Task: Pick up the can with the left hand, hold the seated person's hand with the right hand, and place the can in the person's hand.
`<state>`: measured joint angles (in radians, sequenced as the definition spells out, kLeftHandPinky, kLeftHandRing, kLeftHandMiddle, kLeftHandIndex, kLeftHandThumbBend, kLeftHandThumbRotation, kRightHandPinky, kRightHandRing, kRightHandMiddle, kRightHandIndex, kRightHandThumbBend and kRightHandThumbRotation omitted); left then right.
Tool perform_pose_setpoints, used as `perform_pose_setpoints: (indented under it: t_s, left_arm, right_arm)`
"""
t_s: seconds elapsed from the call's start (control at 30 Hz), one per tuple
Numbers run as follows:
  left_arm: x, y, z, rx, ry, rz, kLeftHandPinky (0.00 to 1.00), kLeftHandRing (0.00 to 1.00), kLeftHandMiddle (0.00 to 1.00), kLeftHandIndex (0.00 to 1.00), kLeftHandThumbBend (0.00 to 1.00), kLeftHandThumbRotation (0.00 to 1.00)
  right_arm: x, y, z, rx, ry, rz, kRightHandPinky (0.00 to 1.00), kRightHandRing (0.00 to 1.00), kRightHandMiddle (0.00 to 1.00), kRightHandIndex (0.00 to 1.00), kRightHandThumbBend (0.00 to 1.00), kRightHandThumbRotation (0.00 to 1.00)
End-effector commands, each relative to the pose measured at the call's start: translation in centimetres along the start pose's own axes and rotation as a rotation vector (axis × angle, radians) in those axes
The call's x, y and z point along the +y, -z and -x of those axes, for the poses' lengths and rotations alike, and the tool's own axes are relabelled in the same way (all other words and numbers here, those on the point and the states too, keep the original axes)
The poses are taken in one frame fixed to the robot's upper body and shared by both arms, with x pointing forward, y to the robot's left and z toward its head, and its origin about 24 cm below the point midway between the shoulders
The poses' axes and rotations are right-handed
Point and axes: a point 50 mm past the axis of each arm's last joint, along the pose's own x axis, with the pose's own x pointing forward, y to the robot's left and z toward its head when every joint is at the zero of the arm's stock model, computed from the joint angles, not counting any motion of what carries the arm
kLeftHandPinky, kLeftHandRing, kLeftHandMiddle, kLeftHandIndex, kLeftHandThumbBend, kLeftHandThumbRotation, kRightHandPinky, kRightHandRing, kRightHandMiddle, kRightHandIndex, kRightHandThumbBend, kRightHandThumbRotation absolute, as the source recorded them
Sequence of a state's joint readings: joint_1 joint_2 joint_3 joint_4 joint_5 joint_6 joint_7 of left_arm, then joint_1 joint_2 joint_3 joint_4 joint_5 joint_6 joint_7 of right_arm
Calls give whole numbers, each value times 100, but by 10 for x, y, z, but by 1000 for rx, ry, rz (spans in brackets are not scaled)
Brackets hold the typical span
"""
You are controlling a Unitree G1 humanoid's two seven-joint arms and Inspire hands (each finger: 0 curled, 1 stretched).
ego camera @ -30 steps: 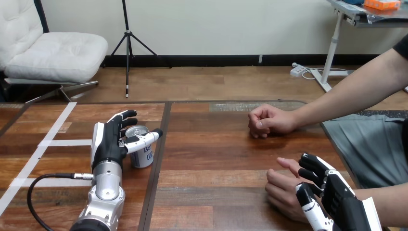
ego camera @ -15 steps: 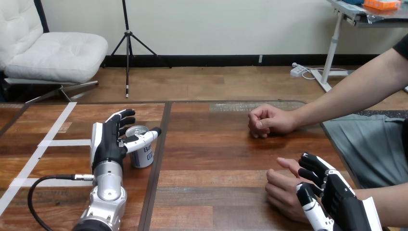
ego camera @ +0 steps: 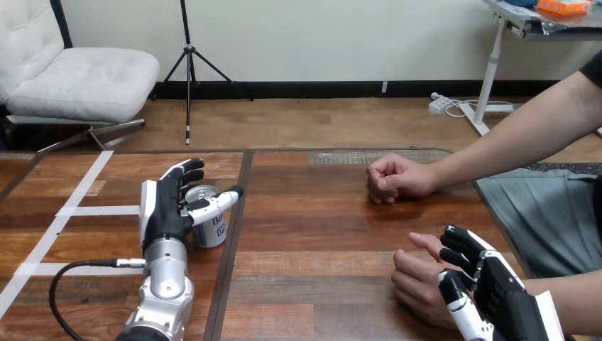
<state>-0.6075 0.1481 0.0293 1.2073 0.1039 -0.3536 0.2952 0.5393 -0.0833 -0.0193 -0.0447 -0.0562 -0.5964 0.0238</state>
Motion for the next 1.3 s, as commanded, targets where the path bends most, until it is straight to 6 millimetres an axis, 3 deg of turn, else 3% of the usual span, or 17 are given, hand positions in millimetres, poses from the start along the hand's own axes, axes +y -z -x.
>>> perform_pose_setpoints:
  t_s: [0.0, 1.27]
  left_arm:
    - [-2, -15, -4, -63, -10, 32, 74, 79, 80, 78, 67, 0]
    - [-9, -3, 10, -121, -41, 40, 69, 76, 78, 75, 67, 0]
  right_arm:
    - [0, -12, -15, -87, -14, -10, 77, 83, 85, 83, 53, 61]
    - [-3, -15, -15, -86, -8, 18, 77, 82, 84, 83, 54, 61]
